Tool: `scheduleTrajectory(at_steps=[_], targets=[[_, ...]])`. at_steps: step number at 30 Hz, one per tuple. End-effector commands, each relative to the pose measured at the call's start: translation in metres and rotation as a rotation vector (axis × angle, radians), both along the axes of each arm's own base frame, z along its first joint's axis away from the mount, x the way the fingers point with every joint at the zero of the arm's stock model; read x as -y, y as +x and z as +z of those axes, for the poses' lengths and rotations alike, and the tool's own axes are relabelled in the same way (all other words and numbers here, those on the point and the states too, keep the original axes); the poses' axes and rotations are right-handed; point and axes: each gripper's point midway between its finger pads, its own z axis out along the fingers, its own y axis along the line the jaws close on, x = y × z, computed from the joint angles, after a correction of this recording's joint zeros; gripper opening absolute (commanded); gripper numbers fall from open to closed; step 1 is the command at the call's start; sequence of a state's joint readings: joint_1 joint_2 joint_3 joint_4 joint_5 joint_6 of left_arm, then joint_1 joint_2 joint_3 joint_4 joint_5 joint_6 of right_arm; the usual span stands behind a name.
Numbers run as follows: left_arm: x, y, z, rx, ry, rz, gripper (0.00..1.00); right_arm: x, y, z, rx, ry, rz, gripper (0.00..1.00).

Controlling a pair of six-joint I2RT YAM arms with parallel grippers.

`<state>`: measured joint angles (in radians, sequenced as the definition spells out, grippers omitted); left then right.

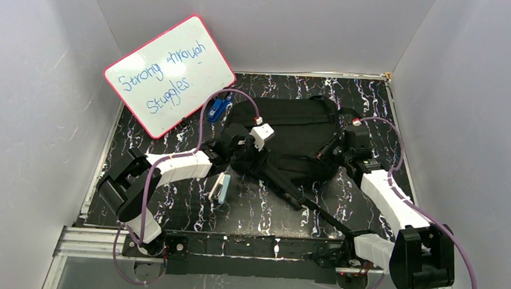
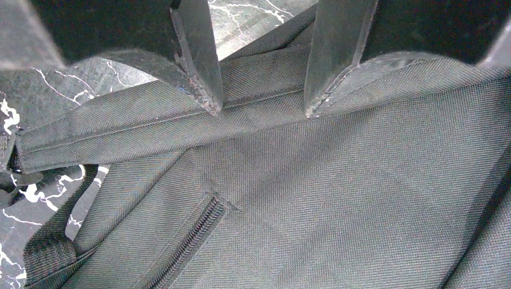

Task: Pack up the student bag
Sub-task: Zip the student bag at the center of the board.

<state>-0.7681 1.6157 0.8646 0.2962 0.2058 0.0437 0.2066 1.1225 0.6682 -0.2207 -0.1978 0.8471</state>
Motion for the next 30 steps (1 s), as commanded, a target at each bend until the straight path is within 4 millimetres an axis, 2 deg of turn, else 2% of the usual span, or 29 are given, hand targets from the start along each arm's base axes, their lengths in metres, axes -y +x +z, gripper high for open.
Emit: scheduleTrajectory(at_steps=[1, 8, 19, 20, 30], targets=[[0.008, -0.003, 0.006, -0.003, -0.032, -0.028, 0.50, -0.041, 0.016, 0.043, 0.132, 0.069, 0.102, 0.00], [0.009, -0.004, 0.007, -0.005, -0.031, -0.034, 0.50, -0.080, 0.018, 0.041, 0.137, 0.067, 0.171, 0.00], [0.007, -0.005, 0.004, -0.009, -0.025, -0.037, 0.50, -0.122, 0.025, 0.027, 0.112, 0.058, 0.240, 0.00], [0.007, -0.005, 0.005, -0.006, -0.025, -0.036, 0.50, -0.127, 0.029, 0.031, 0.129, 0.069, 0.246, 0.00], [0.005, -0.005, 0.005, 0.002, -0.020, -0.031, 0.50, -0.152, 0.025, 0.029, 0.124, 0.089, 0.307, 0.00]])
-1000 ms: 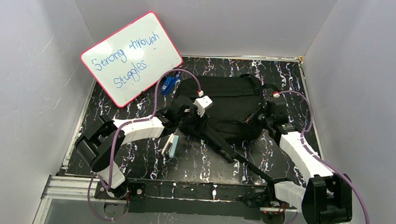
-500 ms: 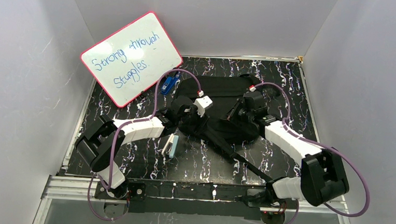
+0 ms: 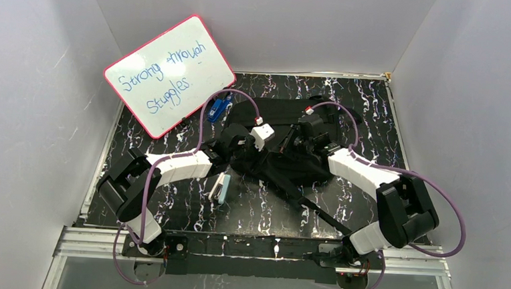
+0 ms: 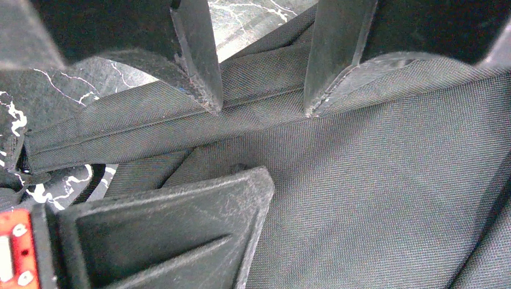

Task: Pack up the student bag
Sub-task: Zip the student bag at the center of the board.

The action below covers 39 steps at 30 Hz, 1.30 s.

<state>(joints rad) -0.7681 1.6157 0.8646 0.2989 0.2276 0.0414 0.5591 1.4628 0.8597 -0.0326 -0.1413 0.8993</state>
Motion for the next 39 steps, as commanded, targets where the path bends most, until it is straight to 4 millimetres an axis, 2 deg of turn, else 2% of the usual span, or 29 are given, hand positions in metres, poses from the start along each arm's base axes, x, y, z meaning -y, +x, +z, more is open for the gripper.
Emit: scheduleTrajectory(at_steps=[1, 9, 13, 19, 22, 24, 27, 29, 33, 35, 39], targets=[[0.003, -0.003, 0.003, 0.007, -0.007, -0.014, 0.50, -0.025, 0.012, 0.034, 0.086, 0.092, 0.036, 0.00], [0.003, -0.003, 0.003, 0.004, -0.007, -0.015, 0.50, -0.037, 0.008, 0.033, 0.078, 0.104, 0.062, 0.00], [0.001, -0.002, 0.005, 0.012, -0.004, -0.005, 0.50, -0.030, 0.012, 0.033, 0.097, 0.075, 0.035, 0.01], [-0.004, 0.003, 0.027, 0.055, -0.027, 0.040, 0.52, 0.022, 0.029, 0.045, 0.216, -0.127, -0.148, 0.27], [-0.008, 0.008, 0.050, 0.088, -0.058, 0.087, 0.55, 0.047, 0.033, 0.057, 0.282, -0.219, -0.206, 0.42], [-0.017, 0.018, 0.069, 0.102, -0.102, 0.164, 0.58, 0.063, 0.035, 0.065, 0.317, -0.280, -0.238, 0.56], [-0.043, 0.036, 0.104, 0.111, -0.208, 0.278, 0.60, 0.086, 0.037, 0.076, 0.363, -0.376, -0.271, 0.67], [-0.070, 0.053, 0.124, 0.105, -0.276, 0.377, 0.62, 0.103, 0.039, 0.086, 0.400, -0.446, -0.286, 0.72], [-0.149, 0.079, 0.152, 0.159, -0.315, 0.681, 0.73, 0.131, 0.044, 0.106, 0.439, -0.528, -0.262, 0.84], [-0.187, 0.079, 0.164, 0.195, -0.330, 0.811, 0.85, 0.142, 0.047, 0.121, 0.484, -0.536, -0.233, 0.91], [-0.248, 0.067, 0.165, 0.191, -0.291, 1.002, 0.92, 0.165, 0.050, 0.139, 0.541, -0.540, -0.202, 0.99]])
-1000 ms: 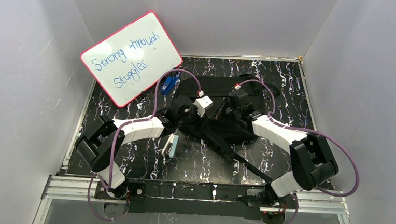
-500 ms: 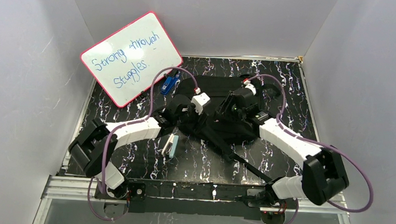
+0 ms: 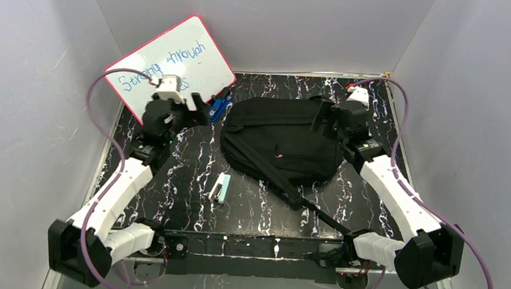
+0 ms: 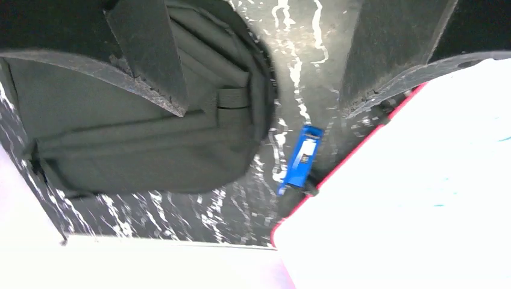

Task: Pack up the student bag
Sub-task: Zip the student bag at the center of the board, then reset both arms

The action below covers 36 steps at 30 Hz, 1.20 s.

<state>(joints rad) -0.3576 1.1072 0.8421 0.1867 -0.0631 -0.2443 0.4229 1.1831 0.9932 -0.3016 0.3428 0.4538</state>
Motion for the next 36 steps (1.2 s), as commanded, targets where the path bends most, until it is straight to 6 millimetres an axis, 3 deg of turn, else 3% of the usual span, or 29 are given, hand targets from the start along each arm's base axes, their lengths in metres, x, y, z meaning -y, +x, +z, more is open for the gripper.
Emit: scheduleTrajectory(at_steps=[1, 5, 10, 15, 19, 24, 29, 36], targets=[[-0.067, -0.019, -0.010, -0.098, -0.010, 0.241, 0.93, 0.027, 0.004, 0.047, 0.107, -0.062, 0.071, 0.99], [-0.105, -0.044, -0.032, -0.222, -0.047, 0.331, 0.93, 0.049, -0.003, 0.051, 0.081, -0.081, 0.117, 0.99], [-0.116, -0.074, -0.040, -0.258, -0.056, 0.346, 0.93, 0.046, -0.023, 0.062, 0.095, -0.085, 0.192, 0.99], [-0.133, -0.088, -0.048, -0.267, 0.000, 0.417, 0.93, 0.069, -0.038, 0.071, 0.115, -0.140, 0.092, 0.99], [-0.146, -0.095, -0.050, -0.255, 0.017, 0.490, 0.93, 0.078, -0.051, 0.079, 0.159, -0.128, 0.038, 0.99], [-0.151, -0.096, -0.050, -0.232, 0.002, 0.526, 0.93, 0.085, -0.062, 0.081, 0.184, -0.134, 0.012, 0.99], [-0.155, -0.097, -0.055, -0.234, -0.014, 0.567, 0.93, 0.102, -0.071, 0.080, 0.183, -0.107, -0.120, 0.99], [-0.155, -0.096, -0.060, -0.248, 0.030, 0.541, 0.93, 0.099, -0.079, 0.080, 0.213, -0.047, -0.135, 0.99]])
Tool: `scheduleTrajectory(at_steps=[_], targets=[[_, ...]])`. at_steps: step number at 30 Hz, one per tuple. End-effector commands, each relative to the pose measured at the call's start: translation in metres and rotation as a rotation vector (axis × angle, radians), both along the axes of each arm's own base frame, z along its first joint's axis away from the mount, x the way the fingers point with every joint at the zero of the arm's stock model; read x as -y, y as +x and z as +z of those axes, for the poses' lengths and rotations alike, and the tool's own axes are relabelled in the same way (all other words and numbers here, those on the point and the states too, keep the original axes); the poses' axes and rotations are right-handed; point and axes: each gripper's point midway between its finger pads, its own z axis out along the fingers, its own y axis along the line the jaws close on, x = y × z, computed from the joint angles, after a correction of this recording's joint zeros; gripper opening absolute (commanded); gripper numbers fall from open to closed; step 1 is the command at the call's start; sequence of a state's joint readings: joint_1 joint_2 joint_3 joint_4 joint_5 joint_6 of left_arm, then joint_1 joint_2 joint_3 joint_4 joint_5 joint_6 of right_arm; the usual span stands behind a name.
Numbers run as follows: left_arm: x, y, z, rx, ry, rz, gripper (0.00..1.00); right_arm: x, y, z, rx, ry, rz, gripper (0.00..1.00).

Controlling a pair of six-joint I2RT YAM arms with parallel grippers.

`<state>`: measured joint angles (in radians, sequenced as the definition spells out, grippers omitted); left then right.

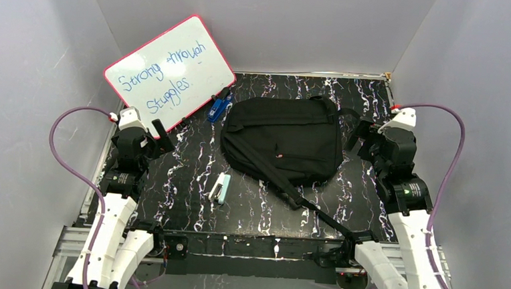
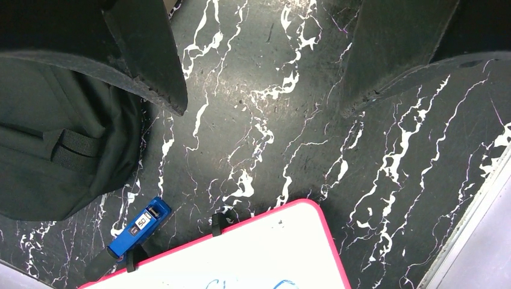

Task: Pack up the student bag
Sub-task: Reset both arms

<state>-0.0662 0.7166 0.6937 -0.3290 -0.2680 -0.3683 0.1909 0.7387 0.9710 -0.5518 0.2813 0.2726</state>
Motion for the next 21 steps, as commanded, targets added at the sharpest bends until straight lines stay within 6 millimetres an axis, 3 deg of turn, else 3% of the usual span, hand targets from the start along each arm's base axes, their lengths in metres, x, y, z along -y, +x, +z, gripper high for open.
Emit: scheduleTrajectory(at_steps=[1, 11, 21], targets=[[-0.002, 0.001, 0.000, 0.004, 0.022, -0.006, 0.93, 0.000, -0.001, 0.012, 0.053, 0.036, -0.026, 0.99], [-0.007, -0.001, 0.000, 0.007, 0.056, -0.001, 0.93, -0.011, -0.008, 0.015, 0.075, -0.032, 0.026, 0.99], [-0.007, -0.003, 0.005, 0.028, 0.056, -0.001, 0.93, -0.018, 0.004, 0.005, 0.068, -0.010, 0.016, 0.99]])
